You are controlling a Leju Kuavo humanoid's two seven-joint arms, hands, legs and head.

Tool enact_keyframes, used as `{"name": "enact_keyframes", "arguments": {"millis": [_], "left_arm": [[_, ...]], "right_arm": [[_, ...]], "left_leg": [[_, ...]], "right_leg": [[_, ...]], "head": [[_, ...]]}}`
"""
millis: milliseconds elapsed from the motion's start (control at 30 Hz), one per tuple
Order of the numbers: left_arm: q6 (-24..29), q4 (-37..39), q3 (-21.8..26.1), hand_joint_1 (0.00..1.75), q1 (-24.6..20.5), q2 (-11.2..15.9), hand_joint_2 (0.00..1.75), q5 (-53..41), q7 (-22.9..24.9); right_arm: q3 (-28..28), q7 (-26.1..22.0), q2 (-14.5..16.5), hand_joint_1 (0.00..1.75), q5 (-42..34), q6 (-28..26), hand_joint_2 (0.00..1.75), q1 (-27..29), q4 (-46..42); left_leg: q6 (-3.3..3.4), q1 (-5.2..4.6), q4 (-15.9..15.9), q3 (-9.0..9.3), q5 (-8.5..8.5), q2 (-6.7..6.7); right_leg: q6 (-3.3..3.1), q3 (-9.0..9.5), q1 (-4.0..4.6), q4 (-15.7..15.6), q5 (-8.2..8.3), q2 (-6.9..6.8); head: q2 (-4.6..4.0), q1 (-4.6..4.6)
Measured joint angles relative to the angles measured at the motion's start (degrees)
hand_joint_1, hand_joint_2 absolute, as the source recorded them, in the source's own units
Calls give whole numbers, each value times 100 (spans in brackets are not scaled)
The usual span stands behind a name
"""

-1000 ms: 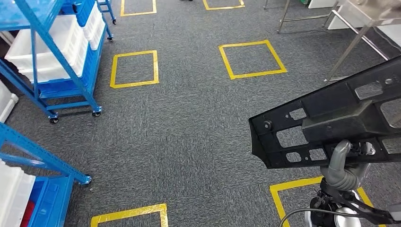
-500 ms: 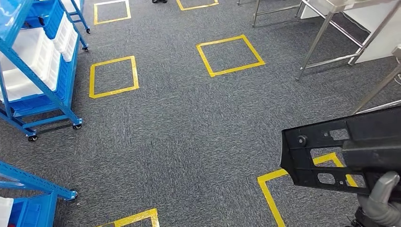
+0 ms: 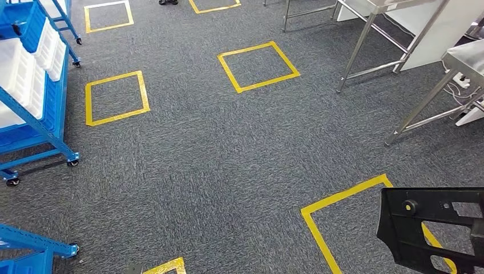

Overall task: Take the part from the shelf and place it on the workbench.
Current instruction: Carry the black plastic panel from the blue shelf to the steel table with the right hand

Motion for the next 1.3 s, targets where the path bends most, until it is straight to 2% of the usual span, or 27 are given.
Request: {"name": "enact_keyframes", "arguments": {"millis": [33,67,100,167,200,233,367,433,500,533,567,600,667,700,733,767,867,900,933,1000,1033,1067,1100,1133,1200,1233,1300], "left_arm": [[-9,0,-15,0,2,2,175,-2,3],[-20,0,-27,0,4,2,175,-4,8],[-30,0,-38,0,3,3,175,-7,11],[-49,0,-52,0,-3,7,175,-14,16],[-53,0,-56,0,-7,12,175,-20,16],[-56,0,-57,0,-11,16,175,-29,15],[-56,0,-59,0,-25,23,175,-93,14],[-56,0,-60,0,-28,24,175,-102,15],[-56,0,-61,0,-23,24,175,-102,16],[-56,0,-62,0,-18,24,175,-102,16],[-56,0,-62,0,-13,24,175,-102,16],[-56,0,-62,0,-8,25,175,-102,17],[-56,0,-62,0,-9,35,175,-100,18],[-56,0,-62,0,-12,44,175,-97,18],[-56,0,-62,0,-15,52,175,-94,17],[-56,0,-62,0,-18,58,175,-91,16],[-56,0,-62,0,-28,57,175,-85,14],[-56,0,-62,0,-30,56,175,-84,11],[-56,0,-61,0,-31,55,175,-83,9],[-56,0,-60,0,-26,56,175,-83,5],[-56,0,-60,0,-23,57,175,-83,6],[-56,0,-60,0,-21,57,175,-83,8],[-56,0,-60,0,-19,55,175,-83,10],[-56,0,-60,0,-18,52,175,-83,12],[-56,0,-60,0,-21,48,175,-83,14],[-56,0,-60,0,-24,46,175,-83,14],[-56,0,-60,0,-28,48,175,-83,13]], "right_arm": [[-47,7,26,175,5,10,175,28,-17],[-89,14,50,175,13,21,175,52,-34],[-133,25,75,175,24,37,175,68,-59],[-204,50,116,175,57,71,175,74,-113],[-230,64,135,175,77,90,175,74,-136],[-251,80,151,175,101,105,175,71,-152],[-292,125,205,175,209,118,175,62,-188],[-296,131,226,175,264,118,175,48,-217],[-296,136,249,175,306,117,175,37,-230],[-296,138,260,175,314,116,175,36,-230],[-296,139,269,175,319,116,175,36,-230],[-296,139,277,175,324,116,175,35,-230],[-296,139,291,175,350,115,175,28,-230],[-296,139,296,175,372,113,175,19,-230],[-296,140,300,175,404,109,175,6,-230],[-296,141,303,175,441,102,175,-10,-229],[-296,143,305,175,548,62,175,-43,-227],[-296,142,305,175,573,47,175,-54,-226],[-296,142,304,175,590,37,175,-68,-225],[-295,140,304,175,607,20,175,-90,-218],[-295,140,303,175,610,16,175,-94,-211],[-294,140,303,175,613,13,175,-93,-204],[-294,140,303,175,614,9,175,-93,-197],[-294,139,303,175,615,8,175,-94,-192],[-294,139,303,175,617,7,175,-99,-189],[-294,137,303,175,619,7,175,-101,-187],[-294,134,304,175,621,6,175,-105,-182]], "left_leg": [[-1,-4,7,-3,-4,37],[-8,-5,15,-4,-12,69],[-22,-1,31,-5,-24,98],[-73,-1,88,-2,-67,140],[-109,-11,121,-2,-96,154],[-142,-24,144,1,-120,166],[-268,-14,204,4,-196,186],[-320,12,623,-173,-474,96],[-347,22,1434,-537,-877,9],[-349,23,1768,-694,-987,-6],[-342,23,1903,-762,-979,-14],[-324,22,1800,-718,-857,-19],[-260,19,1033,-366,-428,-77],[-228,11,633,-189,-276,-132],[-204,1,352,-72,-186,-176],[-186,-14,215,-23,-164,-208],[-104,-13,120,0,-115,-157],[-61,1,80,12,-80,-127],[-27,16,43,20,-49,-96],[3,7,32,2,-28,-40],[3,2,37,-8,-28,-14],[0,0,43,-13,-30,12],[-7,0,50,-13,-36,37],[-20,3,63,-8,-47,60],[-72,-5,107,0,-87,96],[-106,-16,131,-2,-108,109],[-173,-39,153,-3,-134,138]], "right_leg": [[20,-107,-14,242,-70,-18],[39,-110,-29,270,-24,-30],[55,6,-45,67,118,-52],[67,433,-70,-697,446,-162],[44,596,-67,-995,536,-204],[11,680,-59,-1154,563,-227],[-147,676,-41,-1200,574,-140],[-219,673,-49,-1221,599,-104],[-253,657,-33,-1219,605,-64],[-259,653,-22,-1217,606,-35],[-262,654,-12,-1214,606,-3],[-262,660,-3,-1213,606,34],[-258,679,8,-1213,608,103],[-245,678,19,-1206,609,134],[-221,669,22,-1203,615,163],[-189,657,19,-1203,623,187],[-77,634,7,-1199,626,212],[-55,588,10,-1096,545,168],[-40,491,15,-883,401,109],[-20,158,4,-169,7,4],[-4,4,-4,163,-120,-13],[12,-77,-15,347,-147,-21],[25,-53,-27,313,-63,-32],[34,91,-40,44,113,-57],[27,505,-46,-759,453,-176],[3,645,-37,-1046,541,-214],[-61,698,-4,-1196,547,-210]], "head": [[0,0],[-1,0],[-1,0],[0,0],[1,-1],[0,-1],[0,-1],[-1,-1],[-1,-2],[-1,-2],[-1,-2],[-1,-1],[-1,-1],[-1,-1],[-1,-1],[0,-1],[-1,0],[-1,-1],[0,0],[-1,0],[-1,0],[-1,0],[-1,1],[0,0],[-1,0],[-1,0],[0,-1]]}}
